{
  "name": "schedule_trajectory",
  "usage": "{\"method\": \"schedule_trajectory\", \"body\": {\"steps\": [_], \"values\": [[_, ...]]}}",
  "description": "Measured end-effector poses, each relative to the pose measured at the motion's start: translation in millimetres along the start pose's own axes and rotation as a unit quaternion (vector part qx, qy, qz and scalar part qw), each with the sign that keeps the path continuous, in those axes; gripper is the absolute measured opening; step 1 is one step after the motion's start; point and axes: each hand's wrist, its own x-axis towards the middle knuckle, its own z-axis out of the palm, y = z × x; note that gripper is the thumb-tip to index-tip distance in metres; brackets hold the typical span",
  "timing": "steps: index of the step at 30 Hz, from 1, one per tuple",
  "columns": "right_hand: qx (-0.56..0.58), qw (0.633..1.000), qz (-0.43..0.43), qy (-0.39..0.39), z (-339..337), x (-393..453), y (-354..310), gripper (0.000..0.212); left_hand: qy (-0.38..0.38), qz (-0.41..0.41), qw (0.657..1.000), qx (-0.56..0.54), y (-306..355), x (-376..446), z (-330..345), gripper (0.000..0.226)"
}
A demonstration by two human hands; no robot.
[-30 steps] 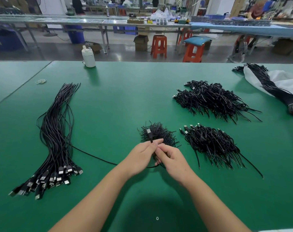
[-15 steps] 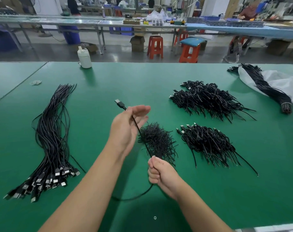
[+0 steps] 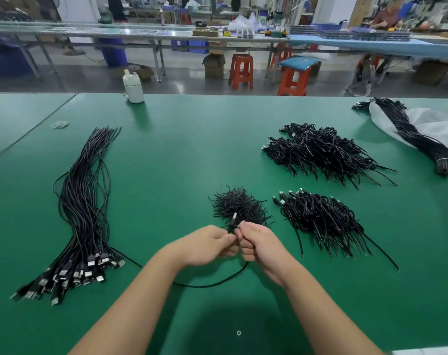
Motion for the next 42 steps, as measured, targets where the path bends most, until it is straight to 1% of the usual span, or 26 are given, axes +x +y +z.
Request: {"method": "schedule_trajectory", "body": {"steps": [2,4,6,7,8,9,11,13,14,15,16,18,20,22,24,26,28,30,31,32,35,36,37,38,40,42], "values": [[-0.022,1.0,-0.004,-0.002,1,-3,-2,0.043,0.01,0.025,0.994,0.109,-3,-1,-2,0.043],[-0.029,1.0,-0.008,-0.002,1,-6,-4,0.041,0.037,0.044,0.992,0.113,-8,2,-2,0.041],[-0.021,1.0,-0.016,-0.007,2,-7,-4,0.037,0.055,0.076,0.995,0.029,-11,4,2,0.036],[-0.022,1.0,-0.016,-0.012,3,-8,-4,0.036,0.065,0.093,0.992,-0.053,-11,5,5,0.033],[-0.028,0.999,-0.015,-0.018,4,-9,-3,0.036,0.086,0.108,0.977,-0.161,-9,7,10,0.032],[-0.036,0.999,-0.012,-0.024,7,-9,-1,0.037,0.119,0.118,0.947,-0.275,-7,11,13,0.034],[-0.056,0.998,-0.004,-0.036,12,-10,6,0.039,0.187,0.135,0.86,-0.456,-1,19,11,0.039],[-0.053,0.998,0.007,-0.045,17,-11,12,0.04,0.183,0.153,0.776,-0.584,6,19,1,0.042],[-0.025,0.999,0.016,-0.044,17,-10,14,0.039,0.153,0.158,0.758,-0.614,8,16,-5,0.04],[0.019,0.999,0.024,-0.041,16,-10,14,0.037,0.118,0.167,0.769,-0.606,10,10,-11,0.037],[0.066,0.997,0.027,-0.04,14,-8,13,0.035,0.075,0.18,0.802,-0.565,12,4,-15,0.034],[0.118,0.992,0.023,-0.049,8,-5,10,0.033,-0.037,0.204,0.88,-0.428,14,-7,-20,0.032],[0.117,0.991,0.027,-0.062,7,-2,7,0.039,-0.134,0.192,0.932,-0.278,14,-14,-27,0.036],[0.114,0.991,0.036,-0.061,5,-2,7,0.044,-0.161,0.144,0.965,-0.151,14,-17,-29,0.04],[0.122,0.99,0.041,-0.055,2,-2,7,0.04,-0.12,0.068,0.989,-0.051,14,-14,-22,0.038],[0.123,0.99,0.044,-0.048,0,-2,8,0.037,-0.041,0.013,0.999,0.017,12,-11,-9,0.035],[0.12,0.991,0.046,-0.04,-1,-3,10,0.036,0.014,0.017,0.993,0.115,10,-9,1,0.037],[0.106,0.993,0.05,-0.034,-1,-4,11,0.036,0.027,0.038,0.966,0.254,6,-7,1,0.039],[0.094,0.994,0.053,-0.033,0,-5,11,0.036,0.029,0.038,0.955,0.293,3,-7,0,0.039],[0.086,0.994,0.053,-0.033,0,-6,11,0.036,0.033,0.034,0.954,0.296,1,-6,-1,0.039],[0.089,0.994,0.044,-0.037,0,-9,9,0.036,0.098,0.051,0.97,0.215,-3,0,1,0.036],[0.088,0.994,0.044,-0.042,0,-9,9,0.036,0.129,0.057,0.981,0.133,-5,3,2,0.034],[0.081,0.995,0.044,-0.048,1,-9,10,0.037,0.157,0.061,0.986,0.007,-5,5,3,0.032],[0.071,0.995,0.043,-0.055,3,-10,12,0.037,0.178,0.066,0.972,-0.136,-4,8,5,0.031],[0.044,0.996,0.044,-0.071,7,-11,16,0.037,0.205,0.09,0.897,-0.38,2,12,5,0.035],[0.015,0.995,0.052,-0.08,10,-12,22,0.038,0.202,0.118,0.802,-0.549,10,13,-2,0.038]]}}
